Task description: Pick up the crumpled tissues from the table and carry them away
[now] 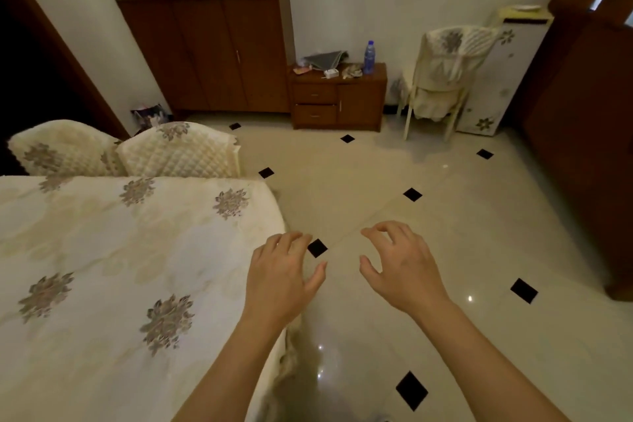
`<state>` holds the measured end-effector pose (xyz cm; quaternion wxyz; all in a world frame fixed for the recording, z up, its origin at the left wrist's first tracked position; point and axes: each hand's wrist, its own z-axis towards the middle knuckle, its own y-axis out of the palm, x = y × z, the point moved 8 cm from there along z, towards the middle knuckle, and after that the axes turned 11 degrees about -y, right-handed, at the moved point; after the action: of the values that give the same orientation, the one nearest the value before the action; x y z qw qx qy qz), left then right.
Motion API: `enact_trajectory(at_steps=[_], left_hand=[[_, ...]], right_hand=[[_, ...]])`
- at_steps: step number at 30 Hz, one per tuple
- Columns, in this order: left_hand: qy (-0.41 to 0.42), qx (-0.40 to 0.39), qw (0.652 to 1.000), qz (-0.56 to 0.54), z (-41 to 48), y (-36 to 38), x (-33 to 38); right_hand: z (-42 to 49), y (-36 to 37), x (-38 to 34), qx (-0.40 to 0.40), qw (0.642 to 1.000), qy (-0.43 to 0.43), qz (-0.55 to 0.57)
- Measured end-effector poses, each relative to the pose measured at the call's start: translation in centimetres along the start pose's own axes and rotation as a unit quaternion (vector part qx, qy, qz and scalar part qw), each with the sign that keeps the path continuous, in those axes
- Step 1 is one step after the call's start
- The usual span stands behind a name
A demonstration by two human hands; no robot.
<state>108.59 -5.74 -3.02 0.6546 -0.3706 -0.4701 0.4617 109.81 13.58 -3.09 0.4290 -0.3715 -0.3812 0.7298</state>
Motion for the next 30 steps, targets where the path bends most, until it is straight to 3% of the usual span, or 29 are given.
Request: enact_trajectory(at_steps=[12,20,30], left_hand=[[-0.055,0.005,0.998,0.021,10.7,3.9,3.9],[-0.094,0.003,0.995,0.033,19.6,7.1,1.4],[-0.12,0.018,0.992,0.033,37.1,10.5,-4.5]], right_hand=[[10.2,2.3,9.0,-0.014,0.997,-0.071,0.024],[19.4,7.7,11.8,-0.041,0.995,-0.085,0.032],[37.1,15.0,15.2,-0.051,0.992,-0.11,0.03]])
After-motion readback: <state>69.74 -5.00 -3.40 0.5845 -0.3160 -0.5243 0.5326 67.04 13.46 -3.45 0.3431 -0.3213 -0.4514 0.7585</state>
